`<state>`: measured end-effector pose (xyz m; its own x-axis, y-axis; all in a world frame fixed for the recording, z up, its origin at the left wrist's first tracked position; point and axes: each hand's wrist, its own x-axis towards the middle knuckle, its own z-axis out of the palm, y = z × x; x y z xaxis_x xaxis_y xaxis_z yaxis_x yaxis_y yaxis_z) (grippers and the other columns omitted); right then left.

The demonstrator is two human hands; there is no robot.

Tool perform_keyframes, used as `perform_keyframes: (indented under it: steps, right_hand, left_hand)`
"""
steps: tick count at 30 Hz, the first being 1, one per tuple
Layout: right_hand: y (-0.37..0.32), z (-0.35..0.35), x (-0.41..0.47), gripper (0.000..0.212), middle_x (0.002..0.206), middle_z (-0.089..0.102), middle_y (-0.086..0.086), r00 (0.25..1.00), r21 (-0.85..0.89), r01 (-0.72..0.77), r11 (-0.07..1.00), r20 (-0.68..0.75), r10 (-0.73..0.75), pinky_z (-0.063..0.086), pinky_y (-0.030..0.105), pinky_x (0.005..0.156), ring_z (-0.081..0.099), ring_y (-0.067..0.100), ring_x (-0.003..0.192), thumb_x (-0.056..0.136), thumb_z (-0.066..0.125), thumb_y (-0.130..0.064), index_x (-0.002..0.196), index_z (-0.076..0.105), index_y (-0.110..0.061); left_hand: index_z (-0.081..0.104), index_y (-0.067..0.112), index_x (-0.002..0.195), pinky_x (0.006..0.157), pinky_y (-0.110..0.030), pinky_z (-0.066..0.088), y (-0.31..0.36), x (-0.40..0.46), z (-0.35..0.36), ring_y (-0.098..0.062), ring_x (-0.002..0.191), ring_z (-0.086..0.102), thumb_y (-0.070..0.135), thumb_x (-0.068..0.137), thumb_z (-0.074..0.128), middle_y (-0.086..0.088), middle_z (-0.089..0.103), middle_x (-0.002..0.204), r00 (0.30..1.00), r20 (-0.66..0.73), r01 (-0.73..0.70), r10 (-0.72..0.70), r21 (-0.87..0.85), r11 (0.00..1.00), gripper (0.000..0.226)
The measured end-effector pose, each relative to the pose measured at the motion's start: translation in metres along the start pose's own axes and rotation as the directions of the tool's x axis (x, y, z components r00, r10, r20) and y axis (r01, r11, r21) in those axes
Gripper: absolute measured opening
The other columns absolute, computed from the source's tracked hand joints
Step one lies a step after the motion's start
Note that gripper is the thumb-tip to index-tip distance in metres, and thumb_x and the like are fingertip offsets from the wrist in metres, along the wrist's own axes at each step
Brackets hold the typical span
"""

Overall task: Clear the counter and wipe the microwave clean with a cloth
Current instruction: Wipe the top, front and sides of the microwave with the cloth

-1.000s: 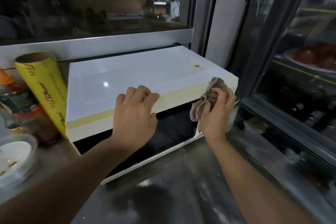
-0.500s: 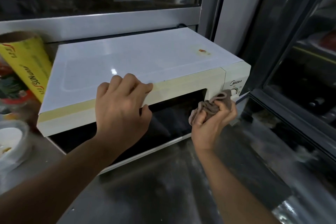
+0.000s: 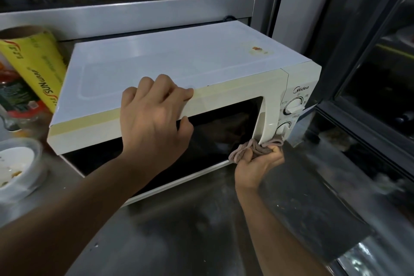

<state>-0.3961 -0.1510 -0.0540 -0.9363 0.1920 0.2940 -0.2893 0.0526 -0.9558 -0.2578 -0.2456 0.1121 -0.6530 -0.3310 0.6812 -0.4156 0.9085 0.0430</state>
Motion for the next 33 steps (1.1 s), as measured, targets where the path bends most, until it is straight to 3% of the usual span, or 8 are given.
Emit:
perform_keyframes:
  steps: [7, 13, 16, 18, 20, 22, 27, 33]
  right_hand:
    - [0.002, 0.009, -0.009, 0.037, 0.124, 0.04, 0.039, 0.897, 0.218, -0.441, 0.871, 0.131, 0.421, 0.047, 0.056, 0.093, 0.053, 0.049, 0.105, 0.085, 0.047, 0.016, 0.12, 0.037, 0.014]
    - [-0.01, 0.013, -0.042, 0.028, 0.106, 0.051, 0.032, 0.844, 0.22, -0.529, 0.82, 0.241, 0.48, 0.048, 0.049, 0.088, 0.056, 0.039, 0.089, 0.083, 0.047, 0.019, 0.11, 0.042, 0.008]
    - [-0.009, 0.01, -0.063, 0.016, 0.093, 0.059, 0.029, 0.768, 0.162, -0.606, 0.779, 0.375, 0.519, 0.057, 0.033, 0.069, 0.061, 0.031, 0.072, 0.091, 0.047, 0.009, 0.106, 0.048, 0.01]
    - [-0.007, 0.002, -0.073, 0.022, 0.091, 0.065, 0.022, 0.733, -0.047, -0.53, 0.847, 0.476, 0.485, 0.056, 0.023, 0.062, 0.065, 0.023, 0.072, 0.092, 0.054, -0.007, 0.11, 0.05, 0.004]
    - [-0.004, -0.012, -0.083, 0.021, 0.092, 0.066, 0.007, 0.67, -0.266, -0.376, 0.887, 0.583, 0.459, 0.057, 0.034, 0.074, 0.065, 0.02, 0.082, 0.091, 0.056, -0.027, 0.109, 0.049, -0.02]
    - [-0.012, -0.026, -0.089, 0.015, 0.094, 0.064, -0.001, 0.581, -0.356, -0.241, 0.903, 0.693, 0.427, 0.056, 0.043, 0.08, 0.064, 0.017, 0.087, 0.09, 0.055, -0.027, 0.096, 0.045, -0.036]
    - [-0.053, -0.051, -0.081, 0.031, 0.103, 0.061, 0.004, 0.607, -0.277, 0.011, 0.961, 0.765, 0.214, 0.052, 0.02, 0.074, 0.062, 0.009, 0.088, 0.077, 0.064, -0.01, 0.102, 0.052, -0.026]
    - [-0.116, -0.073, -0.05, 0.033, 0.1, 0.05, 0.003, 0.612, -0.217, 0.237, 0.947, 0.79, 0.028, 0.036, 0.0, 0.066, 0.051, -0.009, 0.078, 0.07, 0.063, 0.006, 0.086, 0.05, -0.021]
  left_hand:
    - [0.065, 0.012, 0.109, 0.074, -0.031, 0.025, 0.001, 0.0, -0.002, -0.029, 0.084, 0.047, 0.018, 0.07, 0.058, -0.006, 0.055, 0.092, 0.999, 0.042, 0.026, -0.026, -0.002, 1.0, 0.04]
    - [0.063, 0.011, 0.114, 0.074, -0.034, 0.028, 0.001, -0.001, -0.005, -0.032, 0.087, 0.048, 0.018, 0.07, 0.061, -0.008, 0.055, 0.096, 0.997, 0.076, 0.007, -0.007, 0.0, 1.0, 0.044]
    - [0.058, 0.011, 0.123, 0.081, -0.039, 0.034, 0.0, -0.008, -0.009, -0.033, 0.094, 0.049, 0.015, 0.068, 0.066, -0.008, 0.056, 0.105, 0.991, 0.129, -0.033, 0.033, 0.0, 0.999, 0.056]
    - [0.052, 0.012, 0.131, 0.091, -0.043, 0.034, -0.002, -0.012, -0.013, -0.033, 0.105, 0.048, 0.014, 0.068, 0.067, -0.008, 0.055, 0.118, 0.98, 0.187, -0.063, 0.061, 0.003, 0.998, 0.065]
    - [0.047, 0.012, 0.135, 0.101, -0.047, 0.03, -0.006, -0.017, -0.02, -0.032, 0.118, 0.045, 0.013, 0.069, 0.066, -0.007, 0.051, 0.132, 0.966, 0.248, -0.076, 0.078, -0.017, 0.997, 0.069]
    - [0.045, 0.014, 0.137, 0.107, -0.049, 0.025, -0.008, -0.022, -0.03, -0.028, 0.129, 0.039, 0.013, 0.07, 0.065, -0.005, 0.044, 0.142, 0.952, 0.294, -0.082, 0.087, -0.029, 0.996, 0.07]
    - [0.05, 0.015, 0.132, 0.105, -0.051, 0.027, -0.014, -0.03, -0.062, -0.028, 0.133, 0.038, 0.012, 0.068, 0.067, -0.004, 0.042, 0.145, 0.957, 0.285, -0.049, 0.046, 0.005, 0.999, 0.067]
    - [0.052, 0.016, 0.132, 0.107, -0.051, 0.028, -0.021, -0.036, -0.105, -0.028, 0.13, 0.041, 0.013, 0.071, 0.07, -0.003, 0.046, 0.142, 0.964, 0.251, 0.086, -0.084, 0.004, 0.996, 0.064]
